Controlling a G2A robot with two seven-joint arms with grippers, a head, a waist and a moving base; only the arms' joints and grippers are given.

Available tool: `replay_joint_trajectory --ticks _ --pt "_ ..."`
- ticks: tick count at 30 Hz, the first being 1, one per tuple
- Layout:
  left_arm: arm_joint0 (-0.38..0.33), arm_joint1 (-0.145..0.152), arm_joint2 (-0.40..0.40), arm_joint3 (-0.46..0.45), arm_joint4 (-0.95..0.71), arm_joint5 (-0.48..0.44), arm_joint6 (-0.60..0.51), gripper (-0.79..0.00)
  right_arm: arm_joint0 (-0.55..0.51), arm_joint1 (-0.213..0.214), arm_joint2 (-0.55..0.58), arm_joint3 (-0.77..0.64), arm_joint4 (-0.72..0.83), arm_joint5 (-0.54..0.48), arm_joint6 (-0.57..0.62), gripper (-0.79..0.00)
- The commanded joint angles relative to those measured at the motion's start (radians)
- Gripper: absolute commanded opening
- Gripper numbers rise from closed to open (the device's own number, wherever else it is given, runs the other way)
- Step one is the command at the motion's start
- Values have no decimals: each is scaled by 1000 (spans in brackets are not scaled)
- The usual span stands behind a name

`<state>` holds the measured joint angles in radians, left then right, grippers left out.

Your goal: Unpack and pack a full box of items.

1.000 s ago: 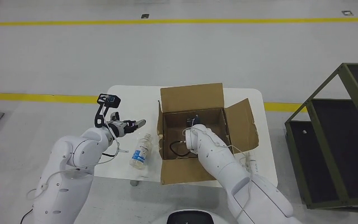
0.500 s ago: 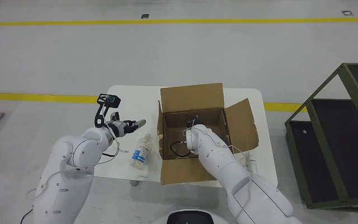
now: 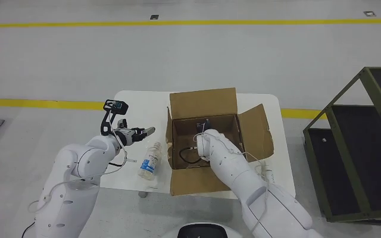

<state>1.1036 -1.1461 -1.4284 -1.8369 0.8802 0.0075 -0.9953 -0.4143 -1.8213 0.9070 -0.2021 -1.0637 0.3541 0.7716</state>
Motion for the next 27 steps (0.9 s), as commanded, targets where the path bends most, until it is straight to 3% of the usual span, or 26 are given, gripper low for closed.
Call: replay_joint_trajectory --ticks 1,27 --pt "0 0 0 0 0 0 0 0 2 0 0 0 0 -3 0 -785" --pt "0 0 0 0 0 0 0 0 -15 -1 -8 -21 -18 -9 -28 -785"
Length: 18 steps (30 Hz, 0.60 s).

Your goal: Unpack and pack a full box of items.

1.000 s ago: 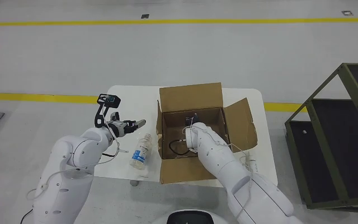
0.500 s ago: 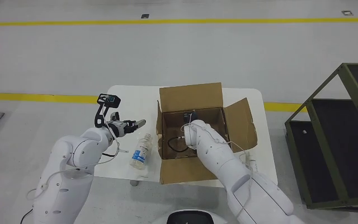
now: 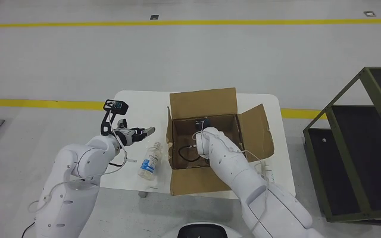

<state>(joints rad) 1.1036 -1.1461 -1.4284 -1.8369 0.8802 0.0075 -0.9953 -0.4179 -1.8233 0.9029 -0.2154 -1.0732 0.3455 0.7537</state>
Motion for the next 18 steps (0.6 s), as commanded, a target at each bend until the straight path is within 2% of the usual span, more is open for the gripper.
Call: replay_joint_trajectory --ticks 1,11,15,18 --pt "0 0 0 0 0 0 0 0 -21 1 -7 -17 -17 9 -19 -785" --pt "0 0 0 0 0 0 0 0 -100 27 -11 -153 -89 89 -81 -785" --pt "0 0 0 0 0 0 0 0 -127 48 -9 -236 -142 102 -61 -785" --pt "0 0 0 0 0 0 0 0 -127 48 -9 -236 -142 102 -61 -785"
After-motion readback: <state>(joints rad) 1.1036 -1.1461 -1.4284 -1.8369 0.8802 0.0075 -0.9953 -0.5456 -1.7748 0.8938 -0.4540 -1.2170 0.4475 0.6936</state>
